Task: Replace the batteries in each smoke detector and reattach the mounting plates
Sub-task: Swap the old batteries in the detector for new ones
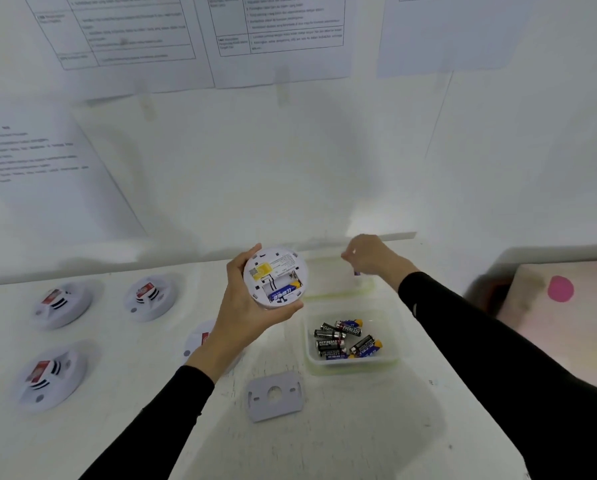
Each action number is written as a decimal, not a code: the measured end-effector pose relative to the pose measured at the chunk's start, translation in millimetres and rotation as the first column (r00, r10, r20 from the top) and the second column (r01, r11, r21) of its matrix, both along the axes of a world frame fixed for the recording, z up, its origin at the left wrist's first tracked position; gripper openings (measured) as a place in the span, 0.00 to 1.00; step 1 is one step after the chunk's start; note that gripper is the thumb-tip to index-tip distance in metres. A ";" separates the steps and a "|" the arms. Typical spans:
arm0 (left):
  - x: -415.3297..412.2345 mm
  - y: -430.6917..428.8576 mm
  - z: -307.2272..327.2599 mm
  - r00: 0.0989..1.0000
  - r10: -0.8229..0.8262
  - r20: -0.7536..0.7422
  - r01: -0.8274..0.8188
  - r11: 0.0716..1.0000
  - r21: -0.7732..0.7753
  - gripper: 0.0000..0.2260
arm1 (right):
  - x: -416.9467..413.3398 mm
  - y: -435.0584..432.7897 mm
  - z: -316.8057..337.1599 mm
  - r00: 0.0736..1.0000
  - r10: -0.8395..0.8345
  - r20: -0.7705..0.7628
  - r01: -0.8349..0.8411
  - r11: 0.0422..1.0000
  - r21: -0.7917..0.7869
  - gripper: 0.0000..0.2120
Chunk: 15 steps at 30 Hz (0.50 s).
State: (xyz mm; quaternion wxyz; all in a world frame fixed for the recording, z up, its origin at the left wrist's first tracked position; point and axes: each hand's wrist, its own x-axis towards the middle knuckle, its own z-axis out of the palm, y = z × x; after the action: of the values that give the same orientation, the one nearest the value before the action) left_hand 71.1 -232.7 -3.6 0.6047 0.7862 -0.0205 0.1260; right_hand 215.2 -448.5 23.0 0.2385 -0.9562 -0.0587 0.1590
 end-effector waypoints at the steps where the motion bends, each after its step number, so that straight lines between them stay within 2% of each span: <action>1: -1.5 1.0 -0.2 1.000 -0.001 -0.017 0.001 1.000 -0.002 0.44 | 2.4 1.0 -5.9 0.999 0.029 0.040 -0.023 0.990 -0.139 0.11; 2: -2.8 1.8 -0.7 0.999 -0.001 -0.036 0.001 1.000 -0.008 0.43 | 2.4 4.1 -11.0 0.996 0.045 0.078 -0.026 0.974 -0.224 0.08; 4: -4.2 2.0 -1.5 0.998 -0.004 -0.056 0.002 0.999 -0.036 0.43 | 0.9 14.2 -17.8 0.992 0.070 0.104 -0.034 0.949 -0.313 0.12; 6: -5.0 0.9 -0.7 0.998 -0.011 -0.060 0.008 0.998 -0.057 0.43 | -0.1 22.2 -22.2 0.991 0.081 0.110 -0.038 0.936 -0.350 0.16; 9: -5.6 1.4 -0.4 0.999 -0.022 -0.043 0.020 0.999 -0.039 0.46 | -0.5 26.1 -25.7 0.987 0.079 0.142 -0.015 0.914 -0.405 0.16; 11: -6.7 2.9 0.0 0.999 -0.028 -0.030 0.027 0.999 -0.042 0.49 | 1.1 26.3 -28.1 0.990 0.058 0.132 -0.001 0.920 -0.393 0.15; 13: -7.6 4.4 1.7 1.000 -0.022 -0.014 0.021 0.999 -0.040 0.48 | 8.1 24.4 -36.2 0.986 0.084 0.147 -0.026 0.932 -0.360 0.16; 15: -7.1 6.1 0.9 1.000 -0.013 0.004 0.013 1.000 -0.018 0.47 | 10.8 19.4 -36.5 0.986 0.065 0.154 -0.018 0.957 -0.290 0.12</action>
State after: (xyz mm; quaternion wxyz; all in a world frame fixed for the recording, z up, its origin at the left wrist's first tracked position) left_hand 64.0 -226.6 -2.8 0.6127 0.7801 -0.0256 0.1239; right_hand 226.1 -429.1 -13.5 0.0879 -0.9890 -0.0744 0.0926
